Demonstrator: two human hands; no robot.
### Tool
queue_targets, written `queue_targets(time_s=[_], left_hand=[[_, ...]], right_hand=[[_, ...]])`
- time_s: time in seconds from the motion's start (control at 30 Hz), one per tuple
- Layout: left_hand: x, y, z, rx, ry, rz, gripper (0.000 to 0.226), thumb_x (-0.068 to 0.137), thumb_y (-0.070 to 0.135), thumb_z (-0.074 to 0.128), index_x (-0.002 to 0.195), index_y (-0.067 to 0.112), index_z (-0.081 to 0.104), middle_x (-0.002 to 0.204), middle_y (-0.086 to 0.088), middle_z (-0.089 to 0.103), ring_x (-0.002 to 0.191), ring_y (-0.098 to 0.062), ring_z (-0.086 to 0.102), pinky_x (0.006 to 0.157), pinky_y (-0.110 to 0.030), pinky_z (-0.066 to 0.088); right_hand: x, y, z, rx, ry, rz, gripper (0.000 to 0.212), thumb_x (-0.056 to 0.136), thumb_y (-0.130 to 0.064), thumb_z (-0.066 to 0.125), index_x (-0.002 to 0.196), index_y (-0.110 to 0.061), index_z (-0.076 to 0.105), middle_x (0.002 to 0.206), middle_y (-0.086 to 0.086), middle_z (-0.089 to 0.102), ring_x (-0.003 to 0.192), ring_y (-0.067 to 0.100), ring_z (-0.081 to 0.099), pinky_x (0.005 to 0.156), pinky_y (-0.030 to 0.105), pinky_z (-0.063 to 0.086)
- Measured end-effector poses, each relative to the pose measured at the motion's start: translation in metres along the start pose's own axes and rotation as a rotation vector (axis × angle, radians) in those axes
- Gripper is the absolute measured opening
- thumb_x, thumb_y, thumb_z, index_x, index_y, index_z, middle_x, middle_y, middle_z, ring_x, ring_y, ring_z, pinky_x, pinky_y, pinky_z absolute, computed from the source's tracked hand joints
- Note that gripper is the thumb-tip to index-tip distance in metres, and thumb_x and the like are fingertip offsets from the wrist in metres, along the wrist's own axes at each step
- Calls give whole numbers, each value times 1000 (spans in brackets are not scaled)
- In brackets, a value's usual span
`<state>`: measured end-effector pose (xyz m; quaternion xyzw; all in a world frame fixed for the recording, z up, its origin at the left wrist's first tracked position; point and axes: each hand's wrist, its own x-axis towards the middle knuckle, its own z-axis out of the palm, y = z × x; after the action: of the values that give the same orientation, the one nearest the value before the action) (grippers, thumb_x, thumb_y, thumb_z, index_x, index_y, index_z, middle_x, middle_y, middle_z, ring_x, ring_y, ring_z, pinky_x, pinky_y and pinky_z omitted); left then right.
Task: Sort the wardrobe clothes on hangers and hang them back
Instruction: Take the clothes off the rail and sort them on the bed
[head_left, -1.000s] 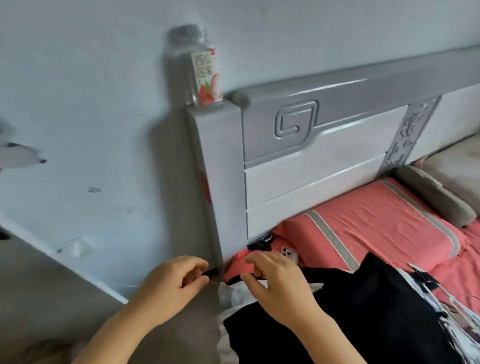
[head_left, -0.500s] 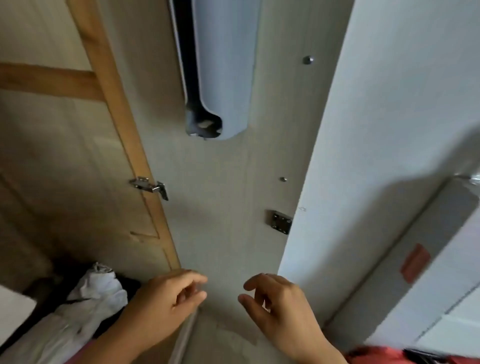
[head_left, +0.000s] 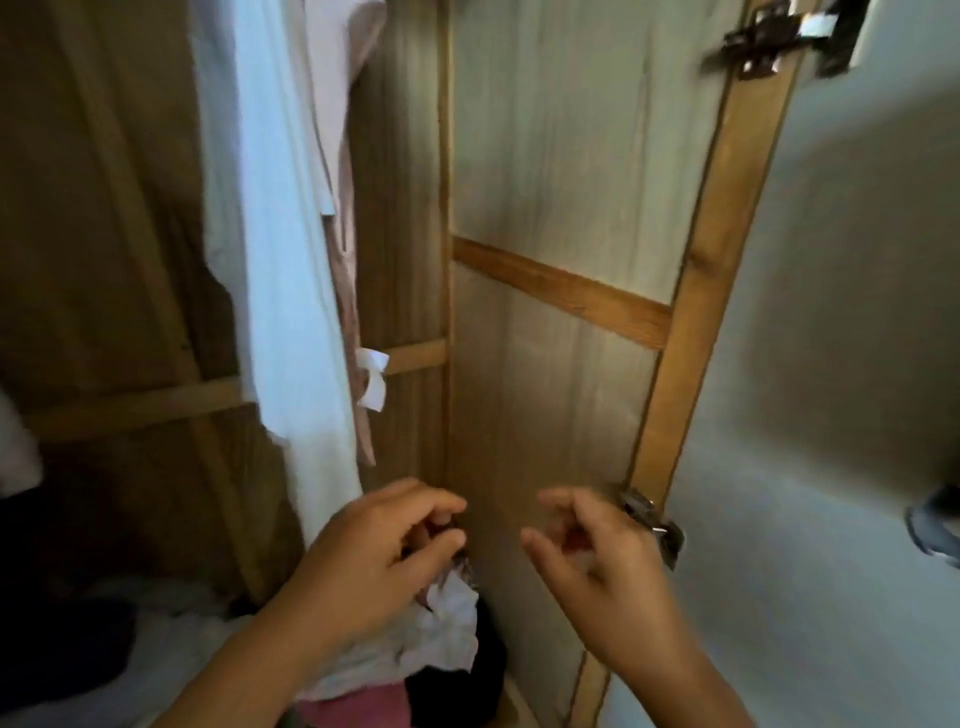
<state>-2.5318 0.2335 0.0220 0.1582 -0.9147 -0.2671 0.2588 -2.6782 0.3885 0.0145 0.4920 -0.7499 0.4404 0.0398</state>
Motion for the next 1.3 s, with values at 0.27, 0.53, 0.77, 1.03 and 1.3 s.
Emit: queue_targets(time_s=[0.27, 0.53, 0.77, 1.03, 1.3], left_hand=[[35, 19, -68, 185, 364, 13, 21, 82, 50, 58, 103, 48, 57, 94, 22, 52, 85, 0, 55, 66, -8, 40], [93, 60, -169, 338, 619, 249, 38, 78, 63, 44, 108, 44, 57, 108, 29, 48, 103, 7, 49, 77, -3, 39], [158, 70, -277, 318, 854, 413, 21, 87, 43, 58, 104, 33, 63, 91, 23, 54, 89, -1, 55, 69, -6, 41], [236, 63, -348, 383, 874, 488, 23, 86, 40, 60, 105, 29, 65, 92, 15, 55, 82, -4, 56, 72, -31, 50], [292, 47, -374, 375, 685, 590, 57, 80, 52, 40, 128, 27, 56, 131, 14, 51, 125, -4, 41, 106, -19, 30]], right_hand=[[100, -46, 8, 184, 172, -194, 23, 62, -46, 69, 83, -43, 60, 90, -23, 61, 81, 0, 60, 70, 3, 41], [197, -131, -18, 490, 399, -325, 25, 67, -53, 75, 83, -37, 63, 83, -8, 65, 81, 6, 62, 69, 11, 46], [284, -232, -70, 594, 416, -490, 11, 81, -31, 65, 90, -27, 62, 85, -7, 61, 71, -7, 55, 58, 5, 44], [368, -289, -80, 426, 252, -426, 20, 75, -27, 76, 90, -18, 64, 72, -5, 58, 68, 9, 54, 63, 26, 41], [382, -280, -64, 430, 48, -271, 36, 73, 0, 75, 103, -11, 59, 75, 4, 62, 65, 13, 60, 63, 26, 48]])
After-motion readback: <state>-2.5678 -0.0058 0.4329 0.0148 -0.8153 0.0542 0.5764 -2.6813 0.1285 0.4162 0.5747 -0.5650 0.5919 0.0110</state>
